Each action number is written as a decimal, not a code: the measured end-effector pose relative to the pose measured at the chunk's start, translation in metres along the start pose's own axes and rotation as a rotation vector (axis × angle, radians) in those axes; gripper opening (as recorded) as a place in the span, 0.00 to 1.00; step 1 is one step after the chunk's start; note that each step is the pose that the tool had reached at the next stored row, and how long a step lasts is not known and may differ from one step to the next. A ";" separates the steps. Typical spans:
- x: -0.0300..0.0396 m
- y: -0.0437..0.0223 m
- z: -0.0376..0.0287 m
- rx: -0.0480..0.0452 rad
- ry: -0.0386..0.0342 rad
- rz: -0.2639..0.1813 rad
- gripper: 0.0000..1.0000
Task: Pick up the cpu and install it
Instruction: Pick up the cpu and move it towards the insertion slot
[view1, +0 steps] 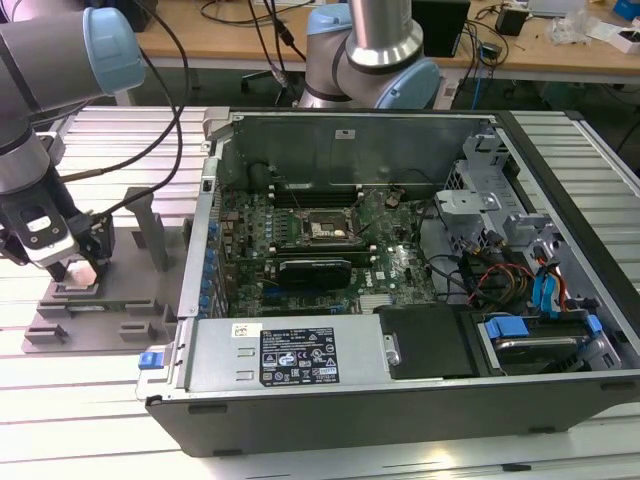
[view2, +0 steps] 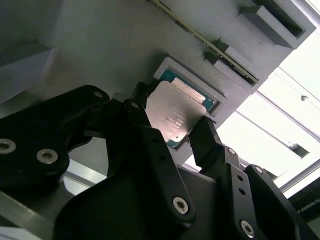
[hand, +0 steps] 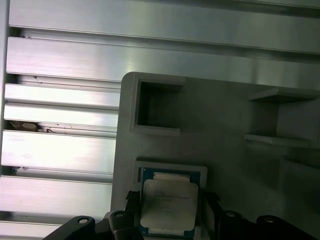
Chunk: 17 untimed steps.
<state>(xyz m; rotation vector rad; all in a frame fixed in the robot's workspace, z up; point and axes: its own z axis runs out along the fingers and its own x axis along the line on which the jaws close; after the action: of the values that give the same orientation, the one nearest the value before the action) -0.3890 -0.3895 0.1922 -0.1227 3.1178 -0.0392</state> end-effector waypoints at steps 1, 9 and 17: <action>0.0006 0.0001 0.0001 -0.0001 -0.0002 0.000 0.60; 0.0012 0.0002 0.0038 -0.0004 0.0001 0.000 0.60; 0.0012 0.0002 0.0039 -0.0001 -0.0001 0.000 0.55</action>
<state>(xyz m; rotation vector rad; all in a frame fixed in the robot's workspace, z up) -0.3900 -0.3895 0.1883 -0.1227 3.1178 -0.0391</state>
